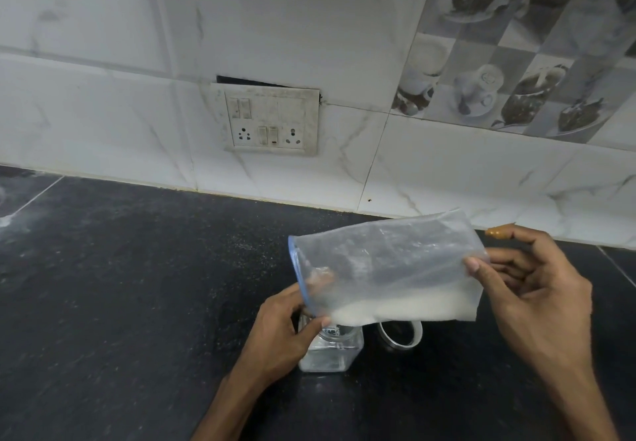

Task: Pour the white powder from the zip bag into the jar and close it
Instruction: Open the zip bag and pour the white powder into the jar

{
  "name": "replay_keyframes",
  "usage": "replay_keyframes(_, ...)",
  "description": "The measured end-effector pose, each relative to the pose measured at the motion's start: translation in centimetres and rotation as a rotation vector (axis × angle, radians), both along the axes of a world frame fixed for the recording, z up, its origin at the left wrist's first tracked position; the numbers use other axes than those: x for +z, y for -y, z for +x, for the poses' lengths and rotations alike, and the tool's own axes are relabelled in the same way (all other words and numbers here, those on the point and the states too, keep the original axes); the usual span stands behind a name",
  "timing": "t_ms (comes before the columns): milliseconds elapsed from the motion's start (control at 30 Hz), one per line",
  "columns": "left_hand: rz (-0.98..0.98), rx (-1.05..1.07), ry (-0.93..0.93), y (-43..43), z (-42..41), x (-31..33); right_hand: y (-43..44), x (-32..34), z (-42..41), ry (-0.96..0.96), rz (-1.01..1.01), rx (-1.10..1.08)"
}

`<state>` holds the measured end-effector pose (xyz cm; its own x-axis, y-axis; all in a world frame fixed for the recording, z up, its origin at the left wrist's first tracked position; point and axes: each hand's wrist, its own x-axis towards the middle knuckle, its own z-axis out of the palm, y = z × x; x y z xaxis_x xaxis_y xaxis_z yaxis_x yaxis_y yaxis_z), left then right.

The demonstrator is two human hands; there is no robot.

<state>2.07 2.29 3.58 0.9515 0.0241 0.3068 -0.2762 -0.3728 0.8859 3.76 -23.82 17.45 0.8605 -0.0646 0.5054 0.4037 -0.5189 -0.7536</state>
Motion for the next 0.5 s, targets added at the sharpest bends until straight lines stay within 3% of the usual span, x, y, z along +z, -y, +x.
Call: replay_keyframes(500, -0.004, 0.019, -0.003, 0.06, -0.14, 0.01, -0.04, -0.46, 0.02, -0.008, 0.038, -0.028)
